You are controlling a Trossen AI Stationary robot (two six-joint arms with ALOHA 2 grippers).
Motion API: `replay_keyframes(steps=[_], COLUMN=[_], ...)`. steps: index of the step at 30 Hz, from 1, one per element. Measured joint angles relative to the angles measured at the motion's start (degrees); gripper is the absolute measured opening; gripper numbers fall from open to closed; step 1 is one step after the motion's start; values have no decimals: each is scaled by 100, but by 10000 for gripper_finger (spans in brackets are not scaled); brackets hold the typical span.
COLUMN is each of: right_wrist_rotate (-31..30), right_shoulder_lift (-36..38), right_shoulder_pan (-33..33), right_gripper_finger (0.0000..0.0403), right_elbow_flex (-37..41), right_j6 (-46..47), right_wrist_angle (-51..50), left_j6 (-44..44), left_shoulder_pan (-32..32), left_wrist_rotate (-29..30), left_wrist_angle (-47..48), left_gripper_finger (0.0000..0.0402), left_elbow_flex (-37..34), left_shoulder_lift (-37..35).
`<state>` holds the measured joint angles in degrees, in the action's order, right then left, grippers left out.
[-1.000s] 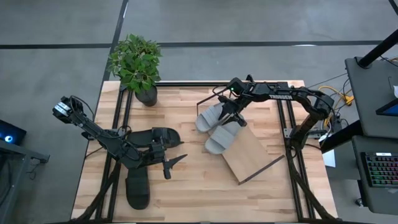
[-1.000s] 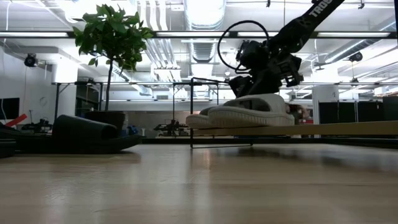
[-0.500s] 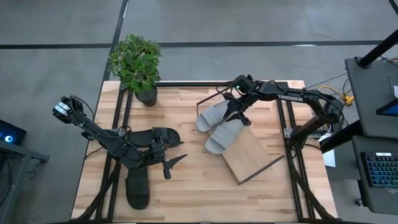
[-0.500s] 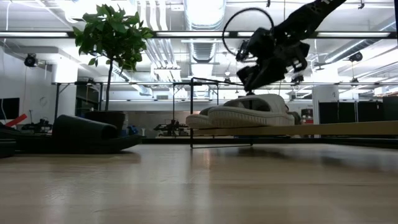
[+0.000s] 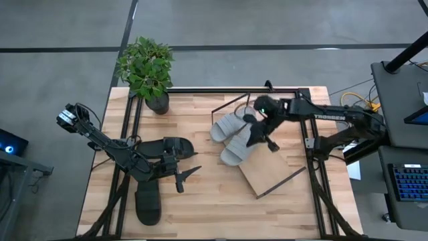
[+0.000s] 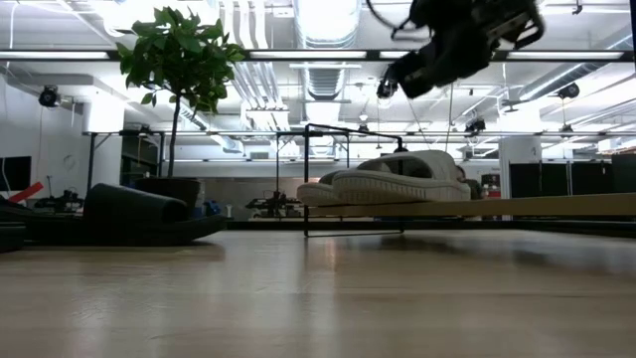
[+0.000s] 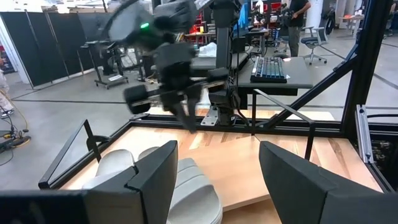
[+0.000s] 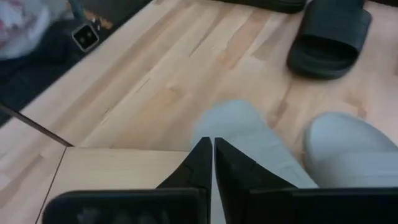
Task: Pick and place slides into the shelf
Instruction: Put the gray slide on the shelf
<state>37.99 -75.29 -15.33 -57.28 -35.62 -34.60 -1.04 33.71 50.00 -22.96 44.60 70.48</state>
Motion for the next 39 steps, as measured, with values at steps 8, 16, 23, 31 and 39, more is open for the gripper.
replay_keyframes(steps=[8, 16, 23, 31, 39], right_wrist_rotate=[-1657, -2809, -3561, -3551, -3417], right_shoulder_lift=[32, -466, -937, -995, -1168], right_shoulder_pan=[1568, 2297, 2393, 2395, 2395], right_gripper_finger=[9, 9, 9, 9, 8], right_elbow_flex=[-41, -44, -44, -48, -48], right_j6=[585, 879, 880, 858, 860], right_wrist_angle=[18, 47, 51, -160, -290], left_j6=[0, 35, 51, 50, 33], left_shoulder_pan=[0, 0, 0, 0, 0], left_wrist_rotate=[0, 0, 1, 2, 2], left_wrist_angle=[-2, -11, -13, -12, -11], left_gripper_finger=[211, 211, 211, 211, 211], left_elbow_flex=[0, 0, 0, 0, 0], left_shoulder_lift=[0, 0, 0, 0, 0])
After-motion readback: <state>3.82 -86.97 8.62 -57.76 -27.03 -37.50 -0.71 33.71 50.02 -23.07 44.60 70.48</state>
